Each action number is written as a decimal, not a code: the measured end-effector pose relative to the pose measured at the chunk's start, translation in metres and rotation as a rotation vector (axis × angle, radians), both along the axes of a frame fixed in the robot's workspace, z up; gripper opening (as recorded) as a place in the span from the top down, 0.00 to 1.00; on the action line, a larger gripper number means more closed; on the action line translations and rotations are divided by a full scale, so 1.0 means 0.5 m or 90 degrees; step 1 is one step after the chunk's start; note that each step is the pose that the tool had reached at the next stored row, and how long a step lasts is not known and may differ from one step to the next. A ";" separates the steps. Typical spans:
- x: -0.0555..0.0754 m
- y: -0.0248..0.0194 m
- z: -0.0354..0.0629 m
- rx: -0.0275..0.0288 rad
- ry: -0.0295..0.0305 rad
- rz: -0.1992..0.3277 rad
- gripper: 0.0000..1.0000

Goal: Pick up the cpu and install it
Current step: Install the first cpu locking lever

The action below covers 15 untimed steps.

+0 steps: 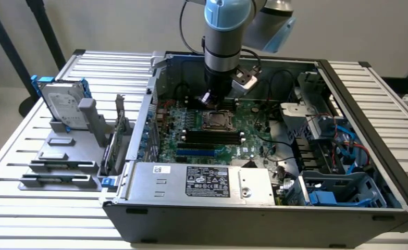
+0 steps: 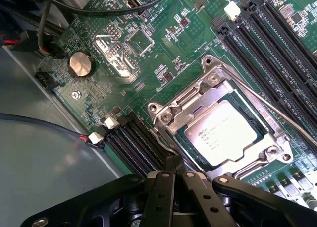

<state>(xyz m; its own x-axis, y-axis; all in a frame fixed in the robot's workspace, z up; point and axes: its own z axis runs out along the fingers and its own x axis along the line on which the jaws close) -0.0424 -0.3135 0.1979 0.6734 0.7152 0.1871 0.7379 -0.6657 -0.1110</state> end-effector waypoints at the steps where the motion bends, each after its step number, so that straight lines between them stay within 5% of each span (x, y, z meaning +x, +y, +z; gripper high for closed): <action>1: 0.000 -0.0001 0.001 0.0000 0.0000 0.000 0.89; 15: 0.000 -0.0003 0.010 0.0004 0.0008 0.000 0.89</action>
